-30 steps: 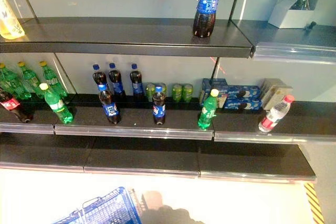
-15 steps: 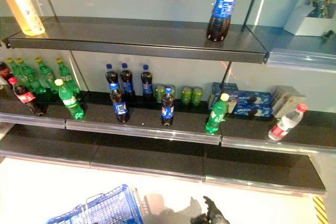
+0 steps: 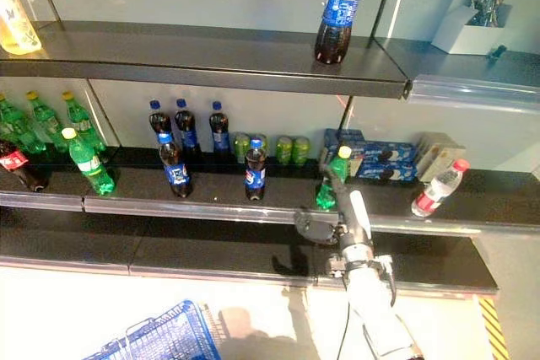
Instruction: Pick up the drink and place into the basket.
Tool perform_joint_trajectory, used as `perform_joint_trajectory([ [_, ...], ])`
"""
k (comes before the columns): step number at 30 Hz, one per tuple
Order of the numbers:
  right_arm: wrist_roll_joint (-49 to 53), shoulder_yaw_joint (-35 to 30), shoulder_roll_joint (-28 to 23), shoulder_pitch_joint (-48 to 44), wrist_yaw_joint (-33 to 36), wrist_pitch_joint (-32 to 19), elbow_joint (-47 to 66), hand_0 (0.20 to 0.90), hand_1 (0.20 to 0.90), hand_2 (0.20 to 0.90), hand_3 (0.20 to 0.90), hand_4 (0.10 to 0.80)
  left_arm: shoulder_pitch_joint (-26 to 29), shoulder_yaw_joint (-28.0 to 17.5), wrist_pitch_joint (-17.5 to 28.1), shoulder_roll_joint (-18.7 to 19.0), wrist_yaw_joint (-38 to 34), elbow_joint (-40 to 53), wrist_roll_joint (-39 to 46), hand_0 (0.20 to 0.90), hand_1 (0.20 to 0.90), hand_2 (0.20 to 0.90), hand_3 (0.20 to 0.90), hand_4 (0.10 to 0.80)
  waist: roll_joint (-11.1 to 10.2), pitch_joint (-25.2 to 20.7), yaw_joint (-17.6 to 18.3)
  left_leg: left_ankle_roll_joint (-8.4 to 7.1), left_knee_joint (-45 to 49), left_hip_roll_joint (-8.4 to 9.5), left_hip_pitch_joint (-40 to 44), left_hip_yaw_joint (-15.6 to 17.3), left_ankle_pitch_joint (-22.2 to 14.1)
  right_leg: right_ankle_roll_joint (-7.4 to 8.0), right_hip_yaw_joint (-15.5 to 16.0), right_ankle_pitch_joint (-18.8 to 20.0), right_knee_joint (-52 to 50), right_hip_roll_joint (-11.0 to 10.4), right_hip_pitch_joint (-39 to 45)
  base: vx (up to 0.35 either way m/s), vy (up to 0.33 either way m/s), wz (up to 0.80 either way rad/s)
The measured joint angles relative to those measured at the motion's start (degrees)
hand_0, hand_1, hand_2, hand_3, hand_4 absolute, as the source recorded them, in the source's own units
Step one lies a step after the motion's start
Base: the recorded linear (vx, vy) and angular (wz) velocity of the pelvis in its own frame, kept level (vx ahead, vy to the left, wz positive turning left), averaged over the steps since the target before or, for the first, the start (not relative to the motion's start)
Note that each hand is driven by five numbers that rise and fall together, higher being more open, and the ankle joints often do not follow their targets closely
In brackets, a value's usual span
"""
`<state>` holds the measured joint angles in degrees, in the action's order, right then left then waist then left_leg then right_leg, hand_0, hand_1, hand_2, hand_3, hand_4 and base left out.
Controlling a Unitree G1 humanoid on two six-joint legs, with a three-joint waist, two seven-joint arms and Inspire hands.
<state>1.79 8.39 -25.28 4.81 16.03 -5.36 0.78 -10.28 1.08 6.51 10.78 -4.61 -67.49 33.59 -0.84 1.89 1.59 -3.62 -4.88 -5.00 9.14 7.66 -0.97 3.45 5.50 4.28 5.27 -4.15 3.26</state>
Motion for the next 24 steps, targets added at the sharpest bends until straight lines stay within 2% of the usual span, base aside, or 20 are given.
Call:
perform_joint_trajectory([
  [4,1.2,-2.6,-0.6,0.0,3.5,0.5,-0.1,0.9,0.9,0.9,0.9,0.8,0.5,-0.6,1.4,-0.7,0.0,0.0,-0.1,0.3,0.3,0.3,0.2,0.1,0.9,3.5,0.1,0.02,1.3,0.07,-0.4,-0.2,-0.2,0.12,0.0,-0.1,-0.6,-0.1,0.1,-0.033,-0.011,0.01],
  [7,1.8,-2.9,-1.6,-1.7,6.8,0.4,-0.4,0.9,0.9,0.9,0.9,0.8,3.1,-0.7,1.6,-0.6,0.0,0.8,0.1,0.3,0.3,0.3,0.2,0.1,1.3,6.2,0.1,-0.04,5.2,0.13,-4.8,-0.4,-1.0,-0.28,-0.2,-0.2,-3.5,-0.3,-3.9,-0.203,-0.005,-0.01],
  [11,2.2,-2.9,-2.0,-10.3,11.0,0.2,-1.8,0.9,0.9,0.9,0.9,0.8,9.6,0.8,1.4,-0.2,-1.1,3.9,3.1,0.3,0.3,0.3,0.2,0.1,1.5,11.9,0.1,0.21,14.5,0.49,-15.7,-0.9,-2.6,-0.84,-1.1,-0.5,-11.3,-1.0,-14.3,-0.25,0.017,-0.05],
  [16,2.2,-2.6,-2.0,-20.5,16.7,-0.1,-2.4,0.9,0.9,0.9,0.9,0.8,15.9,2.3,2.8,0.6,-2.3,5.8,6.2,0.3,0.3,0.3,0.2,0.1,1.1,18.3,-0.7,0.76,21.9,1.32,-24.9,-1.9,-4.1,-1.04,-1.3,-1.7,-17.9,-2.5,-23.5,-0.142,0.035,0.01],
  [19,2.2,-1.9,-1.9,-24.8,20.3,-0.1,-3.0,0.9,0.9,0.9,0.9,0.8,17.6,2.6,3.2,1.4,-2.6,6.0,8.6,0.3,0.3,0.3,0.2,0.1,1.2,20.4,-1.6,1.47,24.3,1.71,-28.4,-2.1,-4.4,-0.95,-1.0,-0.7,-18.6,-3.2,-26.4,-0.113,0.029,-0.16],
  [24,4.6,-1.8,-1.9,-30.9,25.3,-0.2,-5.8,0.9,0.9,0.9,0.9,0.8,19.4,2.7,3.9,2.1,-3.0,8.0,10.0,0.3,0.3,0.3,0.2,0.1,1.3,24.0,-1.6,1.76,27.2,2.33,-31.9,-2.0,-4.7,-0.73,-1.2,-0.4,-20.2,-4.0,-29.5,-0.057,0.018,0.02],
])
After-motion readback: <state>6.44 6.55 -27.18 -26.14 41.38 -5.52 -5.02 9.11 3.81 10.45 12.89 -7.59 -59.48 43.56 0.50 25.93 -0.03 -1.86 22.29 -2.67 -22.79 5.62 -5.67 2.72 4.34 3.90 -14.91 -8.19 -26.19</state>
